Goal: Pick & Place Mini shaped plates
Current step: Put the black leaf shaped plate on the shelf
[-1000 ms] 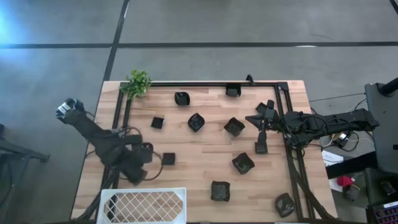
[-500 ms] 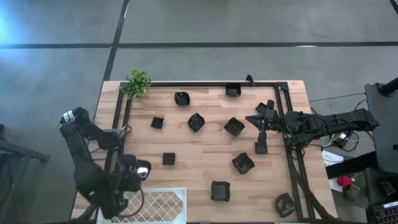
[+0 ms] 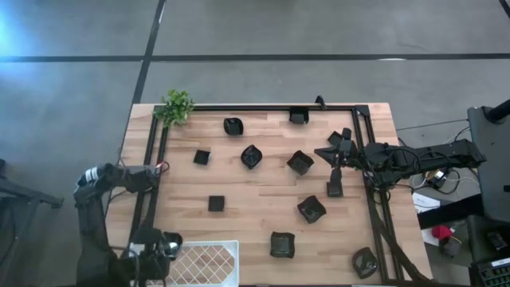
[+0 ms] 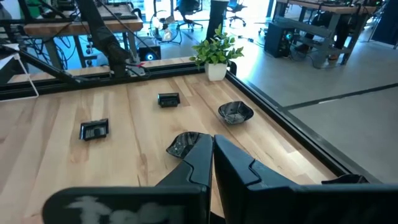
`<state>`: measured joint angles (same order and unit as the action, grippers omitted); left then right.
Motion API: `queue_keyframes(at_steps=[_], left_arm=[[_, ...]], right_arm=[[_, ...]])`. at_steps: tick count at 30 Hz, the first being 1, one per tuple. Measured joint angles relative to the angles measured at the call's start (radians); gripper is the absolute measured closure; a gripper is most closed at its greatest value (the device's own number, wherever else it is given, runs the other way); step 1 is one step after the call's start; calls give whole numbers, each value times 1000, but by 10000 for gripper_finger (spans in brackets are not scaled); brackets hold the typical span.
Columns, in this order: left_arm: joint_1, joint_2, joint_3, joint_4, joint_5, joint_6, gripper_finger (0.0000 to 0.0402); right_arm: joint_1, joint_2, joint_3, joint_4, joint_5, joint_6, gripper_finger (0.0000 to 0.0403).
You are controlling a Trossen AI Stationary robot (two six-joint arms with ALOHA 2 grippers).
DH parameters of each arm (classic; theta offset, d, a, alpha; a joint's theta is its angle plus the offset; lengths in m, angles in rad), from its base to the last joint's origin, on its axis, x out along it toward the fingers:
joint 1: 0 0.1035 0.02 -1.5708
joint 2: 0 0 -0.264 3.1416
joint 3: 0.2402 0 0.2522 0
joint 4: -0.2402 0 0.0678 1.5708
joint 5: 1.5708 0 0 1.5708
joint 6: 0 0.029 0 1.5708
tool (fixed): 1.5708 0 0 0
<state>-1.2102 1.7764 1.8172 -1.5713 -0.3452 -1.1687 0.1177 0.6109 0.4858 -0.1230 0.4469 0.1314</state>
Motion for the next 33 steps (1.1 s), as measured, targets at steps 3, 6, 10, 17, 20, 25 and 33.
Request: queue_keyframes(at_steps=[3, 6, 10, 17, 20, 25, 33], left_arm=[[-23, 35, 30, 0, 16, -17, 402], [-39, 56, 55, 0, 38, -43, 401], [-64, 65, 64, 0, 44, -92, 401], [-110, 65, 61, 0, 85, -184, 401], [-117, 65, 61, -1, 86, -201, 401], [-118, 65, 59, 0, 86, -207, 401], [-118, 65, 59, 1, 128, -263, 401]], right_arm=[[0, 0, 0, 0, 0, 0, 390], [0, 0, 0, 0, 0, 2, 390], [0, 0, 0, 0, 0, 25, 390], [0, 0, 0, 0, 0, 26, 390], [0, 0, 0, 0, 0, 26, 390], [0, 0, 0, 0, 0, 26, 390], [0, 0, 0, 0, 0, 26, 390]])
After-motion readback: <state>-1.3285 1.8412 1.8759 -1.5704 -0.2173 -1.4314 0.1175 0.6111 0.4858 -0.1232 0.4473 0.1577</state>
